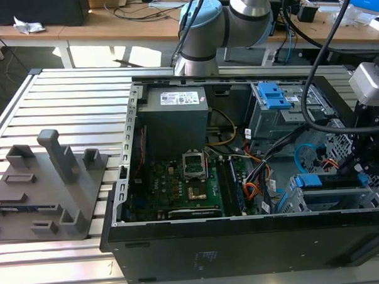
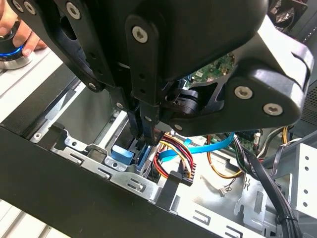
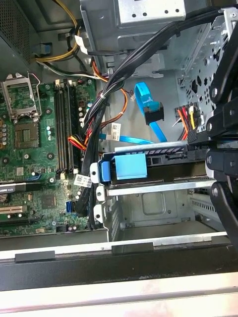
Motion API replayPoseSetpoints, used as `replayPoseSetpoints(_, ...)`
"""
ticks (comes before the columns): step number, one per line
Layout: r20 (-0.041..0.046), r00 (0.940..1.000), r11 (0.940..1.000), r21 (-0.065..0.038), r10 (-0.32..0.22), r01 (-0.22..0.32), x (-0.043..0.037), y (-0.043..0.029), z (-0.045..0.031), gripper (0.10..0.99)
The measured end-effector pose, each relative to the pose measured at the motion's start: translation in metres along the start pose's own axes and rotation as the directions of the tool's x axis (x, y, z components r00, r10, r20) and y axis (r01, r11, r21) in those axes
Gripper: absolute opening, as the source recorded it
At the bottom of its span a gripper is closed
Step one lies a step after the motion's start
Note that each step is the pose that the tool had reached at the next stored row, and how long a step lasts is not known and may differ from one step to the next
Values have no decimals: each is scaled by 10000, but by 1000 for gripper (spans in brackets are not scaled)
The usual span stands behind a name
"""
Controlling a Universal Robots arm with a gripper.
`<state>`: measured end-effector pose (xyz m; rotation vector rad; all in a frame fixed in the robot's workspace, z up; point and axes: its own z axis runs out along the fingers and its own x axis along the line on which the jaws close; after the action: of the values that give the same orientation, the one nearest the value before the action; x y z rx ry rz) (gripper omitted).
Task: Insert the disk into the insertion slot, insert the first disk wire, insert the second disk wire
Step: 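Insert the first disk wire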
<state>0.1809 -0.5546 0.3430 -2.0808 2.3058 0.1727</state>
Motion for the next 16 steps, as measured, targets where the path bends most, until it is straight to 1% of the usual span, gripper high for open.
replayPoseSetpoints(3,-19,9999,9999,-12,-129,129,0,-1,-3,161)
replayPoseSetpoints(7,-20,9999,9999,-13,-140,140,2,-1,-5,161)
replayPoseSetpoints(11,-38,9999,9999,-12,-138,138,3,1,-24,161)
replayPoseSetpoints(16,18,9999,9999,-17,-141,141,13,-1,-12,161)
